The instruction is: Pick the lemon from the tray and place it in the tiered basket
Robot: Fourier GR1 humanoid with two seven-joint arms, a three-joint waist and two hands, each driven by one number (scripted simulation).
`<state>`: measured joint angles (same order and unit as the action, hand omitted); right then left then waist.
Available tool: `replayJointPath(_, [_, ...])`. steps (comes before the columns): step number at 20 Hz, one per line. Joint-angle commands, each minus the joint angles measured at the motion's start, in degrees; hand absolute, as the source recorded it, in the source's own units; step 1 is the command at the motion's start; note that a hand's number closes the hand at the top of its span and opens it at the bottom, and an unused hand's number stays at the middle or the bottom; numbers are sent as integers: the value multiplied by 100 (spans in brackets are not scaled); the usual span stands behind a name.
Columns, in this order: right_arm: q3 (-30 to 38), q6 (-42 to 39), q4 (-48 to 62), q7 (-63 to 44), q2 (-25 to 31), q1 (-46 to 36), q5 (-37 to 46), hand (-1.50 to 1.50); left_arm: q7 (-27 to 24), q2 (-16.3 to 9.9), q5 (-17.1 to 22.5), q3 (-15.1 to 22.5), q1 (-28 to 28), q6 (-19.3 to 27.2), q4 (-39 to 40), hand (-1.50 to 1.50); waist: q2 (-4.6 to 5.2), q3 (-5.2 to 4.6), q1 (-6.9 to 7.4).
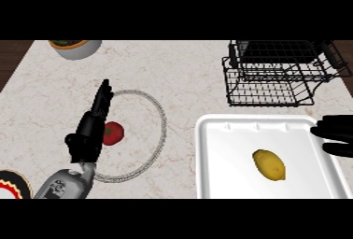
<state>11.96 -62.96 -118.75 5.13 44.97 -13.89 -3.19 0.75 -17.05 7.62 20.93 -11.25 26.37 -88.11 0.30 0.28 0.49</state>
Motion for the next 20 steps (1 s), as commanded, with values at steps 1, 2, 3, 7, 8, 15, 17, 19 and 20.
replayJointPath(1, [-60,-853,106,1032,258,-16,616,-150,156,16,-142,59,1,52,-171,0,-6,-3,40])
replayJointPath(2, [-134,-778,-57,1094,287,149,824,-150,136,29,24,-162,-303,-110,165,0,7,-3,-34])
replayJointPath(3, [-166,-688,-4,1240,295,275,1005,-150,249,-80,43,-144,-115,-141,-120,0,-4,0,10])
replayJointPath(7, [-464,-192,-80,1756,507,436,1652,-150,-115,126,-84,-178,-100,-55,317,0,10,0,-9])
replayJointPath(8, [-559,21,86,1894,579,447,1959,-150,176,-16,-88,-103,-31,-103,-126,0,2,7,70])
replayJointPath(15, [-1185,1713,584,3310,1107,931,3250,-150,-47,0,-111,-247,12,-266,92,0,3,-6,19])
replayJointPath(17, [-1342,2054,705,3473,1248,960,3435,-150,85,-74,-99,-395,-78,-335,89,0,-14,-17,-6])
replayJointPath(19, [-1444,2387,887,3947,1556,1019,3526,-150,-10,269,-375,-40,132,-4,-11,0,-17,-15,1])
replayJointPath(20, [-1664,2666,1228,4056,1478,853,3684,-150,-94,104,-123,-253,132,-320,24,0,0,-19,62])
